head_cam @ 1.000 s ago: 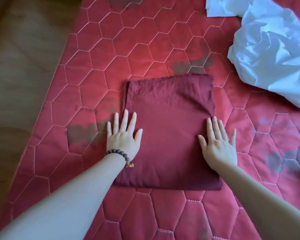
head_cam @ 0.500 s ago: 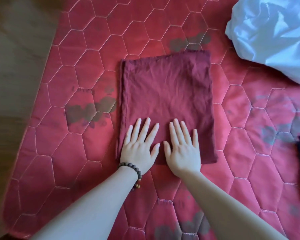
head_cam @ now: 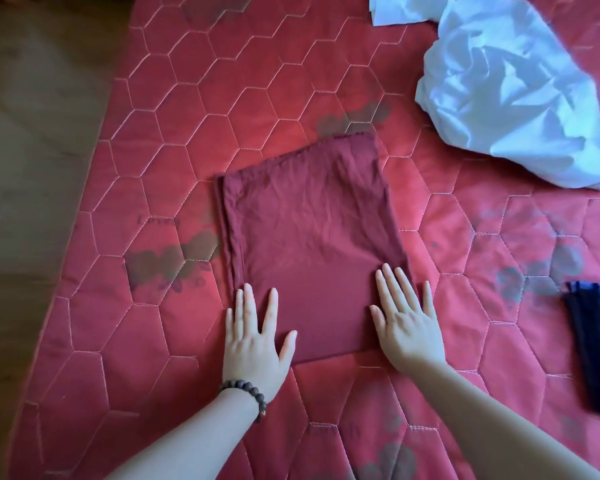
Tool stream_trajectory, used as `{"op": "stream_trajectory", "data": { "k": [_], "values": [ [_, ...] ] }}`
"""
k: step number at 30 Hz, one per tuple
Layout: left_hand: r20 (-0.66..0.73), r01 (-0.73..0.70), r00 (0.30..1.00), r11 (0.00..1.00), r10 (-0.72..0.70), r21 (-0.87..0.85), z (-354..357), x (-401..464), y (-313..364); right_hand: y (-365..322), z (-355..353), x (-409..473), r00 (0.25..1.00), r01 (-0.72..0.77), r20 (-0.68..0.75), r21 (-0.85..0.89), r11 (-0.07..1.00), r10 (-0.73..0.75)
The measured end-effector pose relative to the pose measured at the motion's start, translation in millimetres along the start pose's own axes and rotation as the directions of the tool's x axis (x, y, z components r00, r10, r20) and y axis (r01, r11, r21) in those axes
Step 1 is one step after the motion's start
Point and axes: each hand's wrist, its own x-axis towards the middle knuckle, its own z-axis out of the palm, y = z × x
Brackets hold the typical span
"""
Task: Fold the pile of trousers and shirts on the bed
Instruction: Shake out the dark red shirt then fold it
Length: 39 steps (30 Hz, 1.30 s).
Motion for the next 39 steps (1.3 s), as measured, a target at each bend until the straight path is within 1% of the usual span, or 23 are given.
{"op": "stream_trajectory", "data": {
  "k": [3, 5, 7, 8, 9, 10, 11, 12, 13, 15, 17, 19, 22, 23, 24, 25, 28, 30, 33, 35, 36, 38, 39],
  "values": [
    [0.018, 0.047, 0.999, 0.999, -0.048, 0.024, -3.4, -8.2, 22.2, 18.9, -10.6, 14.2, 0.994, 0.082, 0.073, -0.063, 0.995, -0.077],
    [0.003, 0.038, 0.999, 0.999, -0.038, 0.036, -11.4, -4.4, 33.5, 23.8, -16.3, 20.3, 0.99, 0.128, 0.075, -0.064, 0.99, -0.123],
    [-0.014, -0.05, 0.999, 0.999, 0.05, 0.004, -23.9, 11.2, 47.2, 23.0, -21.8, 23.1, 0.988, 0.154, 0.025, -0.012, 0.988, -0.153],
    [-0.022, -0.131, 0.991, 0.991, 0.131, -0.008, -29.8, 23.3, 56.2, 20.8, -24.1, 23.4, 0.99, 0.139, -0.04, 0.032, 0.99, -0.138],
    [-0.025, -0.22, 0.975, 0.975, 0.22, -0.014, -34.9, 38.4, 66.7, 17.5, -25.8, 24.2, 0.989, 0.088, -0.124, 0.082, 0.993, -0.077],
    [-0.018, -0.308, 0.951, 0.951, 0.308, -0.013, -39.1, 55.5, 78.8, 13.6, -27.1, 26.2, 0.982, -0.012, -0.187, 0.137, 0.991, 0.038],
    [-0.006, -0.391, 0.92, 0.92, 0.391, -0.004, -42.9, 74.0, 91.8, 9.1, -28.8, 29.5, 0.964, -0.145, -0.195, 0.189, 0.971, 0.182],
    [0.009, -0.468, 0.884, 0.884, 0.468, 0.017, -46.2, 92.2, 104.9, 4.8, -30.7, 34.0, 0.935, -0.277, -0.161, 0.222, 0.935, 0.315],
    [0.029, -0.543, 0.84, 0.838, 0.542, 0.053, -48.6, 109.2, 117.6, 0.5, -32.4, 39.6, 0.903, -0.38, -0.116, 0.229, 0.896, 0.413],
    [0.113, -0.687, 0.727, 0.713, 0.678, 0.138, -50.4, 137.7, 139.8, -6.6, -32.2, 49.9, 0.86, -0.487, -0.052, 0.211, 0.847, 0.508],
    [0.242, -0.771, 0.636, 0.608, 0.733, 0.187, -46.6, 156.2, 152.8, -11.3, -29.8, 56.4, 0.846, -0.512, -0.031, 0.233, 0.827, 0.532],
    [0.327, -0.795, 0.606, 0.571, 0.725, 0.205, -41.5, 168.1, 154.1, -11.3, -25.6, 59.1, 0.869, -0.475, -0.026, 0.237, 0.847, 0.494],
    [0.299, -0.808, 0.588, 0.526, 0.752, 0.266, -39.1, 174.5, 140.5, 1.8, -22.8, 59.1, 0.929, -0.366, 0.005, 0.133, 0.921, 0.369],
    [0.278, -0.802, 0.593, 0.524, 0.756, 0.286, -37.9, 174.6, 134.3, 10.1, -23.6, 59.9, 0.947, -0.321, 0.007, 0.098, 0.942, 0.322],
    [0.251, -0.784, 0.616, 0.548, 0.747, 0.293, -36.2, 173.4, 128.5, 19.4, -25.4, 61.2, 0.963, -0.269, 0.002, 0.068, 0.961, 0.269],
    [0.218, -0.751, 0.656, 0.595, 0.723, 0.286, -34.5, 171.0, 123.7, 29.2, -28.2, 63.4, 0.977, -0.211, -0.013, 0.045, 0.976, 0.212],
    [0.144, -0.618, 0.786, 0.757, 0.601, 0.213, -30.6, 158.8, 120.7, 61.7, -41.2, 75.2, 0.999, -0.024, -0.046, -0.014, 1.0, 0.023],
    [0.11, -0.531, 0.847, 0.837, 0.52, 0.137, -28.9, 144.2, 130.6, 83.1, -53.1, 89.4, 0.996, 0.088, -0.003, -0.088, 0.992, -0.088],
    [0.107, -0.347, 0.934, 0.937, 0.342, 0.042, -25.3, 113.1, 162.5, 106.4, -67.8, 114.7, 0.985, 0.17, 0.065, -0.18, 0.969, -0.161],
    [0.081, -0.298, 0.953, 0.951, 0.292, 0.081, -25.5, 103.2, 183.2, 114.2, -73.7, 126.9, 0.974, 0.216, 0.11, -0.179, 0.96, -0.199],
    [0.034, -0.318, 0.948, 0.941, 0.316, 0.117, -29.3, 107.8, 188.7, 116.4, -76.5, 130.4, 0.966, 0.245, 0.122, -0.156, 0.957, -0.228],
    [-0.058, -0.4, 0.906, 0.892, 0.42, 0.211, -41.5, 132.4, 185.4, 120.6, -81.1, 133.2, 0.957, 0.283, 0.095, -0.113, 0.953, -0.273],
    [-0.049, -0.44, 0.883, 0.86, 0.467, 0.26, -48.0, 149.0, 176.5, 122.3, -83.1, 133.8, 0.959, 0.281, 0.08, -0.119, 0.952, -0.273]
  ]
}}
